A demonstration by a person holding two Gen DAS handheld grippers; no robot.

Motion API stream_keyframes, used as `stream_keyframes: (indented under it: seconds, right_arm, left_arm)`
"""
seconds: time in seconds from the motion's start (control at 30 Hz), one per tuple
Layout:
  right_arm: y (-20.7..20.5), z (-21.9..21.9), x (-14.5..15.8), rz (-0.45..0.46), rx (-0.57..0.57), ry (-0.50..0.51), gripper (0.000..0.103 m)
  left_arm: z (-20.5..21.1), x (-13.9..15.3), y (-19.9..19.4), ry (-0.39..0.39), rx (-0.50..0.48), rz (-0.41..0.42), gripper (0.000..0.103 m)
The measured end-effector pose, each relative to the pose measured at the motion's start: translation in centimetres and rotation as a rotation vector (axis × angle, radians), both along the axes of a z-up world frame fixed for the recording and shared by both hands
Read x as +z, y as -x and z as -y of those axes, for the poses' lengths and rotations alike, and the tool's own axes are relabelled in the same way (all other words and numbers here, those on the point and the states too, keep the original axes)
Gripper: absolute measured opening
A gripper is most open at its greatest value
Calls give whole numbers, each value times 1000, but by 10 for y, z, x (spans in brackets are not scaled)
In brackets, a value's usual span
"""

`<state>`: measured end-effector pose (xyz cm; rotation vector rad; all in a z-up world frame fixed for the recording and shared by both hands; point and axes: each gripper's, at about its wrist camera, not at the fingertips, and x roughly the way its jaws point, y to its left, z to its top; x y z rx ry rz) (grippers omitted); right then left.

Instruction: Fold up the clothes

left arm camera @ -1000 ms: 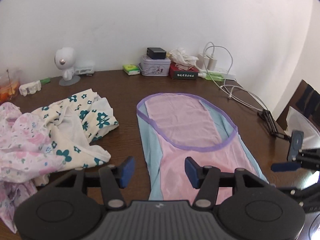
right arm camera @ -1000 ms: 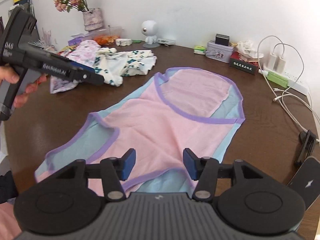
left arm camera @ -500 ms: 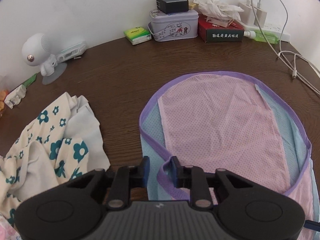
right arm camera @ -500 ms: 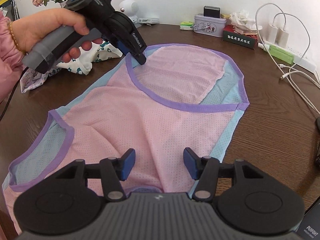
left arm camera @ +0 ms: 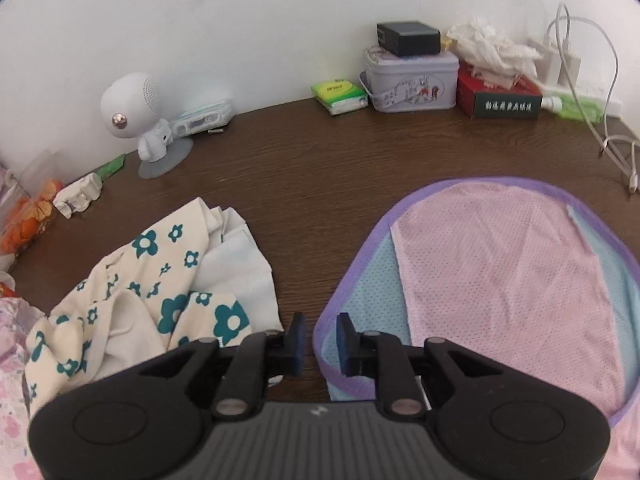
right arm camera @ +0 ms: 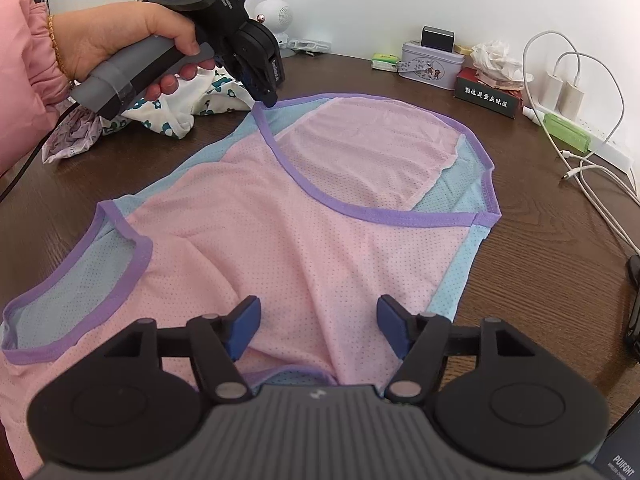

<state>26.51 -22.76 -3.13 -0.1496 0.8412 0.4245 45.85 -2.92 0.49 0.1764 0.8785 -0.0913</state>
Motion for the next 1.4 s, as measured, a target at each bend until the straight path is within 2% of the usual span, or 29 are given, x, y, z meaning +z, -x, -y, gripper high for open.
stream_keyframes:
  seconds: [0.03, 0.07, 0.1, 0.17, 0.2, 0.23, 0.27, 0.4, 0.47, 0.53, 0.73, 0.87, 1.07, 1.17, 1.2, 1.27, 1.4]
  right_arm:
    - [0, 2, 1, -3, -5, -21, 69]
    - [1, 6, 5, -3, -21, -67, 69]
    - [3, 11, 9, 0, -37, -113, 71]
    - [13, 20, 22, 30, -64, -198, 88]
    - [21, 25, 31, 53, -69, -227, 92]
    - [30, 27, 38, 70, -63, -238, 100]
    - [41, 28, 44, 88, -48, -241, 103]
    - [88, 25, 60, 139, 7, -231, 103]
    - [110, 23, 62, 144, 20, -230, 103]
    - [133, 20, 61, 146, 27, -221, 103]
    - [192, 4, 47, 177, 44, -120, 103]
    - [221, -6, 30, 185, 72, -67, 103]
    - [242, -8, 15, 163, 70, -11, 103]
    - [245, -7, 9, 141, 56, -7, 101]
    - [245, -7, 7, 135, 51, -5, 98]
    - [246, -8, 2, 122, 41, 1, 86]
    - [244, -10, -8, 91, 28, -15, 81]
  left_arm:
    - [-4, 6, 6, 30, -1, 25, 37]
    - [-8, 12, 13, 60, -2, 51, 45]
    - [-13, 19, 19, 90, -3, 76, 58]
    - [-21, 31, 32, 150, -4, 126, 73]
    - [-25, 37, 39, 180, -5, 152, 87]
    - [-33, 43, 54, 210, -29, 180, 94]
    - [-39, 46, 75, 234, -53, 201, 95]
    - [-65, 57, 159, 330, -150, 286, 97]
    - [-72, 53, 203, 325, -183, 319, 98]
    - [-75, 46, 245, 298, -217, 352, 99]
    - [-67, 10, 346, 137, -293, 340, 99]
    - [-63, -13, 392, 143, -343, 333, 99]
    - [-67, -31, 409, 139, -339, 259, 95]
    - [-70, -38, 406, 153, -328, 202, 74]
    - [-70, -42, 404, 163, -326, 175, 64]
    - [-70, -46, 400, 174, -323, 143, 51]
    - [-68, -49, 397, 172, -322, 120, 45]
